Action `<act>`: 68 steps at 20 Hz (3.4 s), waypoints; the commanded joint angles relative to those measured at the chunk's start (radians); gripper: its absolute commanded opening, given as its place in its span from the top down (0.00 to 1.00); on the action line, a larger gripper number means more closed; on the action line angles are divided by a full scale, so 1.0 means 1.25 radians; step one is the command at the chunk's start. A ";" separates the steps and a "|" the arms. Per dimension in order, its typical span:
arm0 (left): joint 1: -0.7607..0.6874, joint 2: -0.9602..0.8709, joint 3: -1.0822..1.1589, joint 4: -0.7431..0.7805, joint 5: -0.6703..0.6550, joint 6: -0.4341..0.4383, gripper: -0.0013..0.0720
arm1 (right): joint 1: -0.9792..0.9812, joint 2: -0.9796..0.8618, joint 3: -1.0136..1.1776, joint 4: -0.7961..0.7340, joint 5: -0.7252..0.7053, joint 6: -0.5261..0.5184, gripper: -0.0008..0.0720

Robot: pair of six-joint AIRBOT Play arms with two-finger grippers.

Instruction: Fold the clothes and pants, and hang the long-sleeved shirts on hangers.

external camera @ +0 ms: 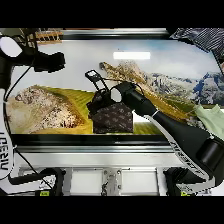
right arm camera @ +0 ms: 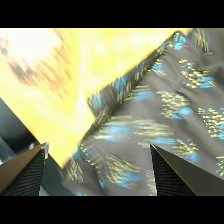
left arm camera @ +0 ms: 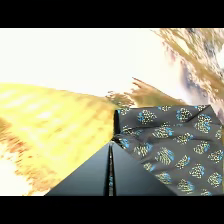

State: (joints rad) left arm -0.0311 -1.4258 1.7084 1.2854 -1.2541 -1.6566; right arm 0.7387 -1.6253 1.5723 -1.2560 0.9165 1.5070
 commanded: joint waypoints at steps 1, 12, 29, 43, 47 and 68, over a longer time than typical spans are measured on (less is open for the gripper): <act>0.027 0.090 -0.106 0.002 0.035 -0.001 0.98 | -0.014 0.047 -0.033 -0.045 -0.028 -0.007 0.02; -0.152 0.252 -0.576 -0.003 0.180 -0.001 0.98 | -0.566 0.150 -0.526 0.270 0.022 -0.122 0.02; -0.226 0.186 -0.550 -0.024 0.181 -0.001 0.98 | -0.390 -0.024 -0.445 0.642 -0.107 -0.306 0.97; -0.226 0.186 -0.550 -0.024 0.190 -0.001 0.98 | -1.174 0.398 -0.441 0.000 0.147 -0.093 0.97; -0.226 0.186 -0.550 -0.024 0.190 -0.001 0.98 | -1.301 0.436 -0.441 -0.001 0.124 -0.041 0.97; -0.226 0.186 -0.550 -0.023 0.211 0.000 0.98 | -1.358 0.621 -0.632 -0.459 0.240 0.297 0.94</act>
State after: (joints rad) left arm -0.3134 -1.1934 1.0203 1.2556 -0.9913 -1.6569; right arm -0.9581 -0.8677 0.8265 -1.7954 1.2053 1.8496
